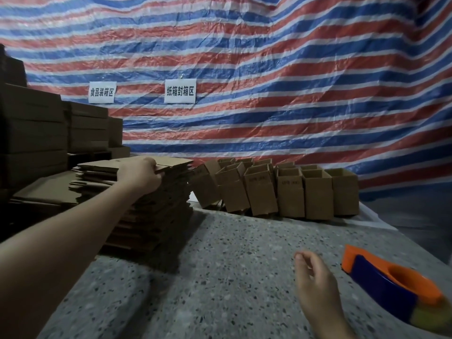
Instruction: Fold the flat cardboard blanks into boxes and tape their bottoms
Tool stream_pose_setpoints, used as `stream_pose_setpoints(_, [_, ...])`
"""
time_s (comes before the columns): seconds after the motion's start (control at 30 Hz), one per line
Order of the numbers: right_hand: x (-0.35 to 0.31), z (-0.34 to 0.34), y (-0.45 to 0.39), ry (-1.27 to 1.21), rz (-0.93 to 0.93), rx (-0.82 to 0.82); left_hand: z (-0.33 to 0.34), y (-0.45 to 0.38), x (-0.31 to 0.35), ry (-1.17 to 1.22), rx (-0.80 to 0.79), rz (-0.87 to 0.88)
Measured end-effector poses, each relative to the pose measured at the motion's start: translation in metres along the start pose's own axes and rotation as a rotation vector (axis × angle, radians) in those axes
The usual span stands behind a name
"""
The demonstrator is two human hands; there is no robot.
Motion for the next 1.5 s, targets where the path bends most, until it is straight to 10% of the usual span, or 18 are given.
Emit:
stream_pose_setpoints(0.47, [-0.087,-0.02,-0.053,-0.217,-0.085,0.055,-0.13,0.032,0.06,0.613,0.617,0.292])
stream_pose_setpoints(0.83, [-0.231,-0.066,-0.129,-0.309,-0.297,0.132,-0.131,0.029,0.123,1.295,0.106,0.128])
stream_pose_setpoints(1.5, [-0.065,-0.07,-0.082,-0.316,0.108,0.22,0.059,0.103,0.151,1.441,-0.342,-0.268])
Point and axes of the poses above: each hand's wrist, its own y-axis away from the middle knuckle, its own z-axis out of the palm, x = y × z, the point moved 10 cm from there along -y, towards the middle knuckle, and after that the axes turned 5 degrees about x, right-handed, at the moved point
